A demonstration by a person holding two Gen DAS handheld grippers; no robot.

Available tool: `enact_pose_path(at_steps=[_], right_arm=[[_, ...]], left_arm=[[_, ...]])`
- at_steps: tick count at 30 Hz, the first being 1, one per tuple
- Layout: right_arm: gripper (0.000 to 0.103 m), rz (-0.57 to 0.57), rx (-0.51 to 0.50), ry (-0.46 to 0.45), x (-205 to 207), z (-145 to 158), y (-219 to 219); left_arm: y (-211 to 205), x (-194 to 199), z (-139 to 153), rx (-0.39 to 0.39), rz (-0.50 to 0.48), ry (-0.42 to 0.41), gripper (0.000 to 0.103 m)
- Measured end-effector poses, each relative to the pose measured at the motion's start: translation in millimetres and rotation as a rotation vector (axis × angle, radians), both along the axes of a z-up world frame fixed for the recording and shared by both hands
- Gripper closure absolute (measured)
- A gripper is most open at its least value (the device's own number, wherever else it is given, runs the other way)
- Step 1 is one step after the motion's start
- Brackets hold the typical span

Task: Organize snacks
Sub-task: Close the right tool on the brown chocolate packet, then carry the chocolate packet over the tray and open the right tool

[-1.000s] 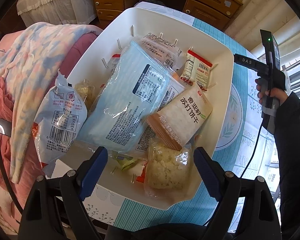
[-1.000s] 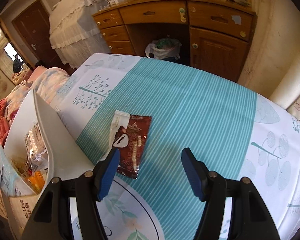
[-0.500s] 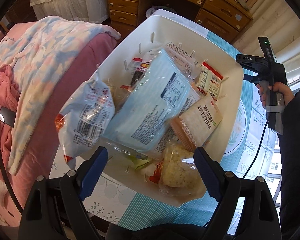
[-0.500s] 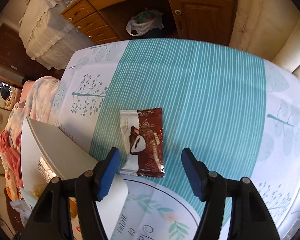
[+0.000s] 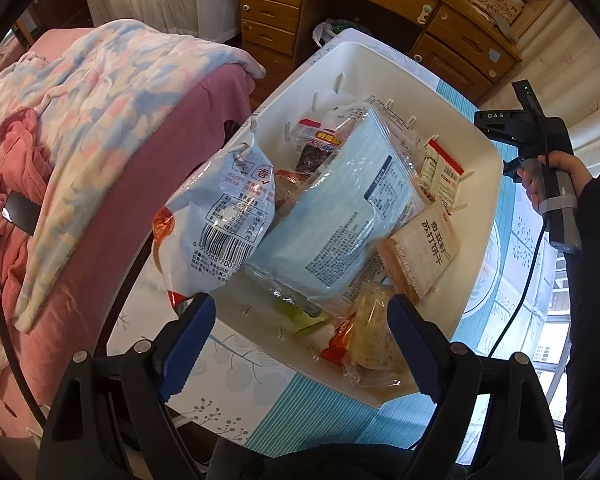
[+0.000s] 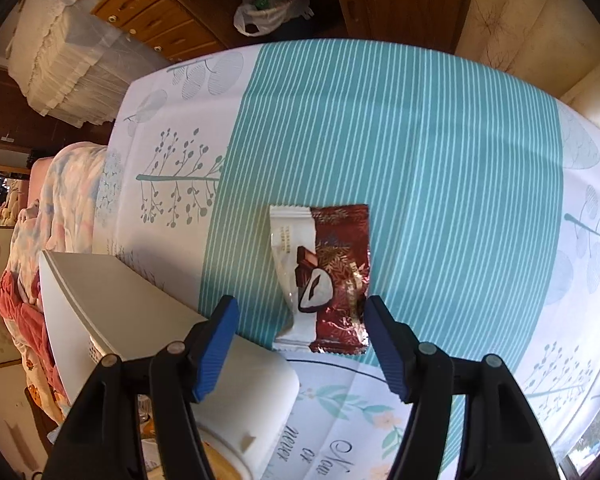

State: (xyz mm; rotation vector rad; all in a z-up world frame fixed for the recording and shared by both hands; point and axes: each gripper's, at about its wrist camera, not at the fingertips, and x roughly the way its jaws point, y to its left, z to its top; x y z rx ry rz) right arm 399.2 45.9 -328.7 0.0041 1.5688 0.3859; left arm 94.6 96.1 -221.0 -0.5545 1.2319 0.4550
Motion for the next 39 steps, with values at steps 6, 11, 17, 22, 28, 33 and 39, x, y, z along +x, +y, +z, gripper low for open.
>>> enact_pose_path(at_steps=[6, 11, 17, 22, 28, 33, 39], right_arm=[[0.037, -0.047, -0.116, 0.011, 4.0, -3.1, 0.8], [0.037, -0.051, -0.131, 0.033, 6.6, -8.8, 3.7], [0.037, -0.047, -0.197, 0.031, 10.9, -11.5, 12.5], [0.044, -0.032, -0.278, 0.014, 9.2, -13.4, 24.4], [0.062, -0.026, -0.281, -0.01, 6.9, -10.9, 19.9], [0.063, -0.06, -0.258, 0.006, 7.9, -9.9, 0.6], [0.063, -0.113, -0.253, 0.003, 3.7, 2.4, -36.3]], left_arm=[[2.8, -5.0, -0.2, -0.006, 0.01, -0.001, 0.016], [1.8, -5.8, -2.0, -0.014, 0.013, 0.004, 0.016], [1.8, -6.6, -1.0, -0.014, 0.018, 0.004, 0.016], [5.2, -8.2, 3.7, -0.008, 0.021, -0.01, 0.016], [6.2, -10.5, 10.0, -0.006, 0.014, -0.03, 0.016], [3.3, -9.8, 16.3, -0.007, -0.004, -0.051, 0.016], [-3.5, -5.9, 25.9, -0.009, -0.034, -0.078, 0.016]])
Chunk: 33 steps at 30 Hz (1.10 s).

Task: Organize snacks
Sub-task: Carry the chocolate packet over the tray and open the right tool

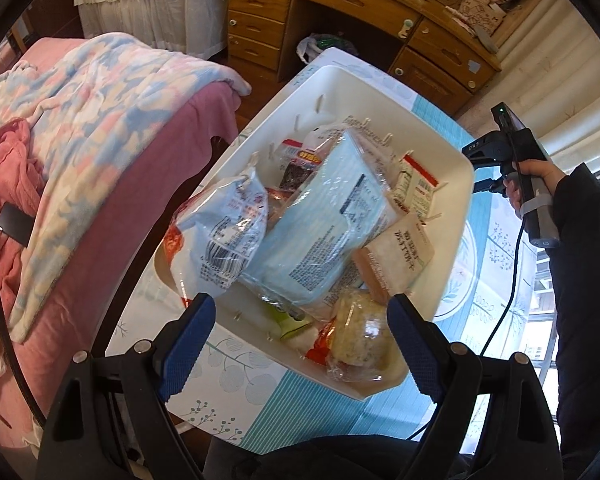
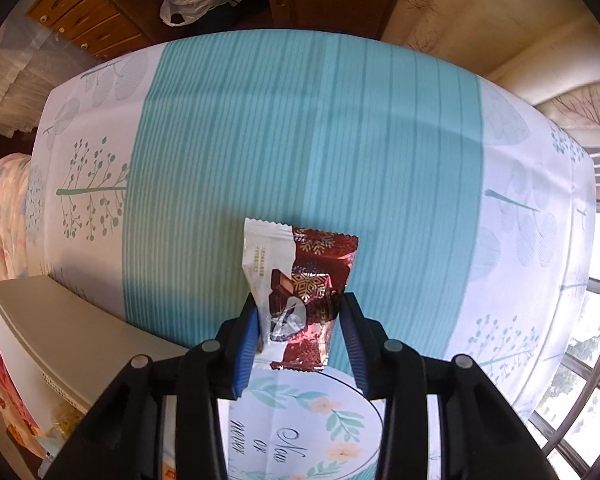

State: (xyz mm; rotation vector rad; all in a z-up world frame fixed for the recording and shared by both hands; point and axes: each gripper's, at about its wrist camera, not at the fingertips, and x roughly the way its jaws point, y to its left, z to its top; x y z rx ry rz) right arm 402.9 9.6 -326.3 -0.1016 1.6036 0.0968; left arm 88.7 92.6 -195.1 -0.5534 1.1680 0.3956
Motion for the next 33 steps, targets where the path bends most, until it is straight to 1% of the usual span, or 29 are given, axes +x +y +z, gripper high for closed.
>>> enact_pose_path(at_steps=[3, 7, 11, 14, 20, 25, 29, 33], right_arm=[[0.063, -0.026, 0.011, -0.012, -4.0, 8.3, -19.3], [0.063, -0.049, 0.04, -0.031, -17.3, 28.9, -34.3], [0.063, -0.074, 0.089, -0.068, -34.5, 54.7, -46.7], [0.063, -0.078, 0.136, -0.089, -51.7, 71.8, -46.2], [0.063, -0.025, 0.216, -0.116, -82.6, 98.8, -21.6], [0.063, 0.013, 0.281, -0.124, -112.6, 114.8, 2.2], [0.063, 0.013, 0.31, -0.141, -136.1, 126.0, 15.8], [0.063, -0.003, 0.334, -0.172, -159.9, 135.8, 26.9]], left_arm=[[-4.8, 2.8, 6.5, 0.002, -0.022, -0.017, 0.016], [-12.9, 6.0, 17.8, 0.011, -0.057, -0.046, 0.016], [-21.5, 8.1, 30.0, 0.023, -0.1, -0.073, 0.016], [-26.6, 7.6, 39.2, 0.032, -0.131, -0.094, 0.016], [-32.1, 3.8, 52.3, 0.034, -0.177, -0.133, 0.016], [-31.7, -1.7, 56.5, 0.014, -0.22, -0.171, 0.016], [-28.5, -7.4, 64.5, 0.003, -0.269, -0.219, 0.016], [-16.9, -15.6, 75.4, -0.011, -0.33, -0.274, 0.016]])
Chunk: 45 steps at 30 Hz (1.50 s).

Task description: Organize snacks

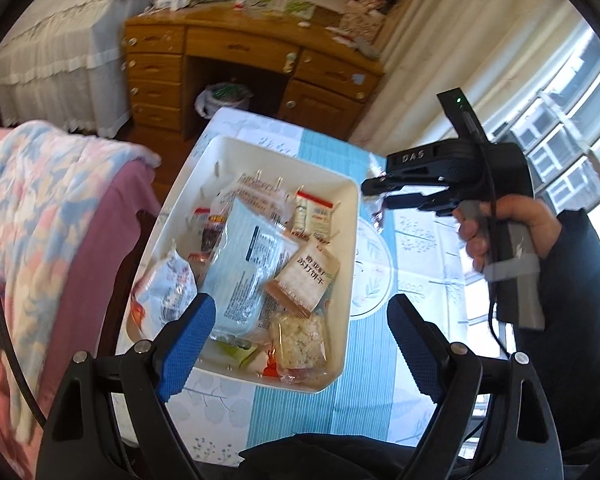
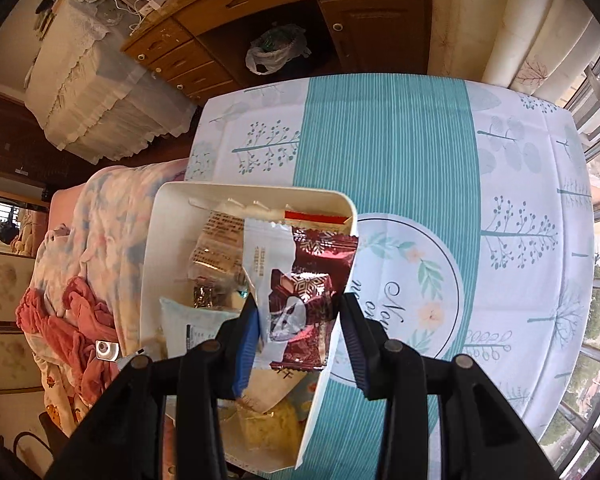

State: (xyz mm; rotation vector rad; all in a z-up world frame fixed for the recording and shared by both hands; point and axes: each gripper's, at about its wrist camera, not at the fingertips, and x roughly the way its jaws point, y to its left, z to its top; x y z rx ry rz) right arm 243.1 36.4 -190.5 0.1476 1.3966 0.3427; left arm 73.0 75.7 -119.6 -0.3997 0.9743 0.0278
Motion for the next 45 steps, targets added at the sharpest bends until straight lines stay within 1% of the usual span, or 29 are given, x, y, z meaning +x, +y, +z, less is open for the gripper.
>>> enact_pose_path(at_steps=[5, 9, 13, 21, 22, 24, 27, 28, 30, 33, 35, 38, 40, 42, 43, 45], right_arm=[[0.062, -0.051, 0.026, -0.021, -34.3, 7.9, 12.8], [0.062, -0.106, 0.072, -0.059, -61.4, 8.8, 21.1], [0.062, -0.137, 0.162, -0.107, -88.6, 3.7, 30.3], [0.06, -0.182, 0.188, -0.17, -131.5, -11.9, 50.7], [0.059, -0.18, 0.191, -0.176, -135.6, -12.4, 52.2], [0.048, -0.18, 0.189, -0.2, -145.1, -11.4, 53.6], [0.044, -0.181, 0.187, -0.246, -159.5, -6.7, 50.8], [0.042, -0.181, 0.188, -0.259, -163.1, -5.5, 48.0], [0.035, -0.184, 0.181, -0.289, -172.9, -2.5, 41.6], [0.028, -0.173, 0.164, -0.331, -187.7, 2.1, 27.6], [0.026, -0.165, 0.141, -0.348, -199.7, 4.3, 14.6], [0.024, -0.164, 0.108, -0.343, -219.6, 5.4, -8.1], [0.02, -0.17, 0.076, -0.347, -236.9, 7.0, -27.9], [0.015, -0.172, 0.047, -0.366, -254.1, 8.9, -47.5], [0.014, -0.177, 0.024, -0.38, -263.3, 9.4, -58.5], [0.013, -0.192, -0.026, -0.401, -279.5, 11.1, -77.7]], left_arm=[[19.6, -10.9, 15.4, -0.012, -0.062, -0.064, 0.016], [32.6, -18.1, 23.6, -0.015, -0.124, -0.097, 0.016], [44.1, -26.8, 30.8, -0.022, -0.175, -0.123, 0.016], [60.2, -38.1, 30.8, -0.048, -0.23, -0.143, 0.016], [61.3, -39.4, 31.1, -0.049, -0.233, -0.143, 0.016], [62.5, -42.6, 32.7, -0.049, -0.237, -0.149, 0.016], [64.0, -48.5, 37.3, -0.051, -0.229, -0.175, 0.016], [63.3, -50.4, 38.7, -0.049, -0.223, -0.184, 0.016], [60.3, -52.4, 40.7, -0.036, -0.207, -0.195, 0.016], [51.0, -54.5, 41.3, -0.016, -0.202, -0.182, 0.016], [42.4, -55.2, 39.7, -0.002, -0.194, -0.169, 0.016], [25.7, -60.8, 35.6, -0.001, -0.178, -0.15, 0.016], [12.1, -65.7, 33.0, -0.01, -0.18, -0.134, 0.016], [-1.8, -72.4, 30.1, -0.01, -0.186, -0.131, 0.016], [-9.8, -75.6, 28.1, -0.004, -0.188, -0.121, 0.016], [-26.8, -81.9, 24.1, 0.015, -0.189, -0.072, 0.016]])
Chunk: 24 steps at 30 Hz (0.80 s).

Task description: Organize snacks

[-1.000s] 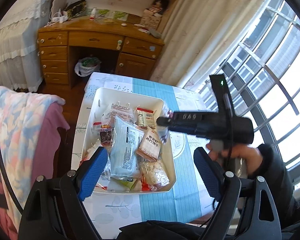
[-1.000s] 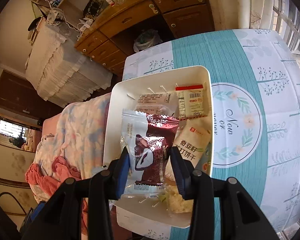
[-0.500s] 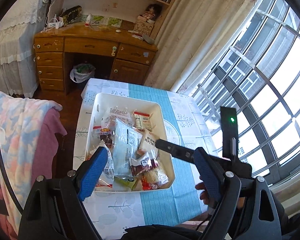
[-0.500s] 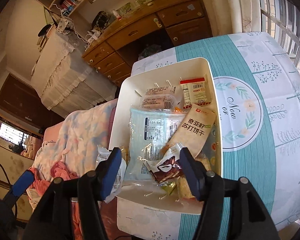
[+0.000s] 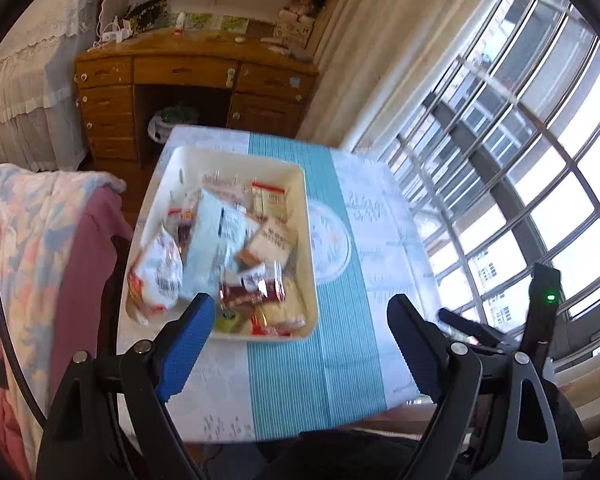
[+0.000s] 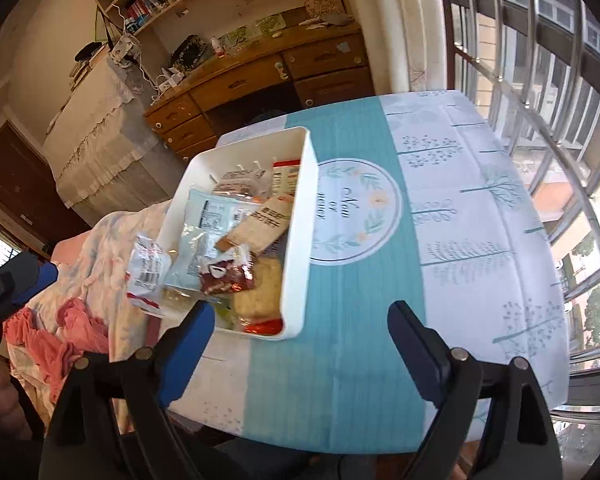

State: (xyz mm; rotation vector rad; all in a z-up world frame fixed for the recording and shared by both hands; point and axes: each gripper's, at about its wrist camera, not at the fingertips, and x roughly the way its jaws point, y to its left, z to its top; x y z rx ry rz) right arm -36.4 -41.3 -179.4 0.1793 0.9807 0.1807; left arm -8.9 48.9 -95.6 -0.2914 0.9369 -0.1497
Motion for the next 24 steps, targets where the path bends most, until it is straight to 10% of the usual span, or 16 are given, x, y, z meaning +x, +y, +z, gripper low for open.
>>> enact_pose_path(at_steps=[24], right_arm=[[0.003, 0.116, -0.016, -0.114, -93.7, 85.9, -28.8]], left_arm=[[-88.8, -57.1, 45.5, 0.203, 0.137, -0.11, 0.001]])
